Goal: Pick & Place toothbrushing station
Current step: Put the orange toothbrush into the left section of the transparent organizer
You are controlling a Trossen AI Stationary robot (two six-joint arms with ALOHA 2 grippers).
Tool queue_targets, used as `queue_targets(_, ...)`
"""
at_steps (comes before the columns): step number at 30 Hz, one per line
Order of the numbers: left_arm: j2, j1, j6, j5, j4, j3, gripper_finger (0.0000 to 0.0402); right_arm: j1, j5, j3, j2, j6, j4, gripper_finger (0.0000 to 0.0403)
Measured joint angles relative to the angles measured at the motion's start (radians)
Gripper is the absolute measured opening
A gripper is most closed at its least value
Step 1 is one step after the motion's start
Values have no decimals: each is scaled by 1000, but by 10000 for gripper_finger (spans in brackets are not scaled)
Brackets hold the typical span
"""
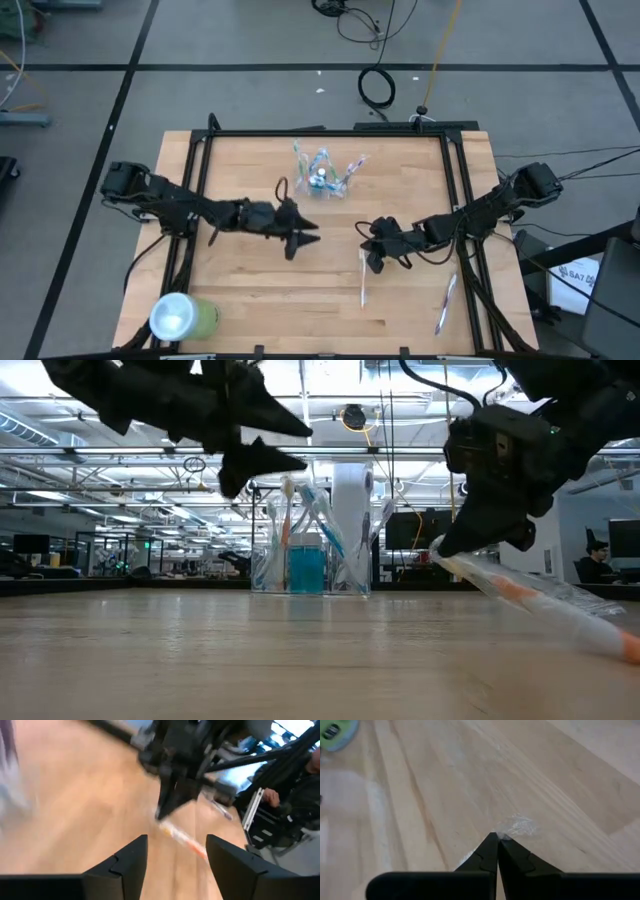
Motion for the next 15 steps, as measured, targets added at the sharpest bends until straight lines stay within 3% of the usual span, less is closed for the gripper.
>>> queue_targets(4, 117, -57, -157, -85, 77, 0, 217, 0, -1, 0, -1, -14, 42, 0)
queue_targets(7, 245, -59, -238, -90, 168, 14, 218, 0, -1, 0, -1, -32, 64, 0)
queue_targets(11, 393, -59, -231, -67, 194, 108, 218, 0, 0, 0, -1, -41, 76, 0)
queue_targets(15, 531, -59, -193, 43, 192, 249, 218, 0, 1, 0, -1, -55, 73, 0)
